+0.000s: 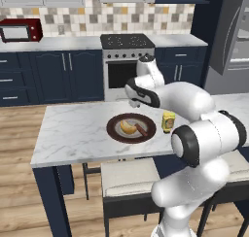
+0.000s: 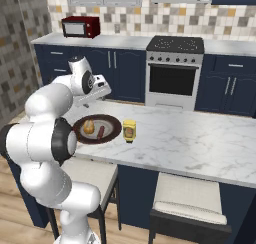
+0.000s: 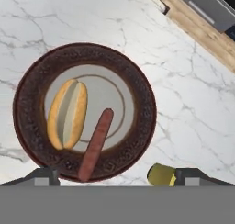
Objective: Move the hot dog bun to the plate on the dining table and place the condiment next to that plate. Then navigate to the fridge and take the sausage and place it on the plate as well.
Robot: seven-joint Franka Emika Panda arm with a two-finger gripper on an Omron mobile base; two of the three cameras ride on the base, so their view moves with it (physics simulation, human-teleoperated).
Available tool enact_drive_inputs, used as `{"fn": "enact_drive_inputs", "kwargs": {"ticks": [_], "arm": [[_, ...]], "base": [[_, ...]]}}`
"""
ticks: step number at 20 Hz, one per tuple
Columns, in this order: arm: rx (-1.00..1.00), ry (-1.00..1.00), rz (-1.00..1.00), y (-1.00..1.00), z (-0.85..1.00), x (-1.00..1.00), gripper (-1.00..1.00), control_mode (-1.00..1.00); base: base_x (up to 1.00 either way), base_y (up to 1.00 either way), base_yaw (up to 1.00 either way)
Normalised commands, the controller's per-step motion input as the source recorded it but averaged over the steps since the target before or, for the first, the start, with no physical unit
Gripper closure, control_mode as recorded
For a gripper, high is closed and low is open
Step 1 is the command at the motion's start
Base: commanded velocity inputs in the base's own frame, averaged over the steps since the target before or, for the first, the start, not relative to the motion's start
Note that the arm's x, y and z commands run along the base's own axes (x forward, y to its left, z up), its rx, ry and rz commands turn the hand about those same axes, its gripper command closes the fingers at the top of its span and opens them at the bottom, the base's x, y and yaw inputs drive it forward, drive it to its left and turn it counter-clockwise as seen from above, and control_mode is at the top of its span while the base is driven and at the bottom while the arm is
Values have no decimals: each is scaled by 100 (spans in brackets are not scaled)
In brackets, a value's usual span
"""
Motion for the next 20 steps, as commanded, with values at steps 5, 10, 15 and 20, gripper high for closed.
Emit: {"fn": "enact_drive_inputs", "kwargs": {"ticks": [5, 10, 15, 20], "arm": [[8, -20, -2, 0, 51, -62, -100, -100], [7, -16, -4, 0, 53, -72, -100, -100], [7, -17, -6, 0, 46, -78, -100, -100], [7, -23, -4, -2, 28, -66, -100, -100]], "base": [[0, 0, 0], [0, 0, 0], [0, 0, 0], [0, 0, 0]]}}
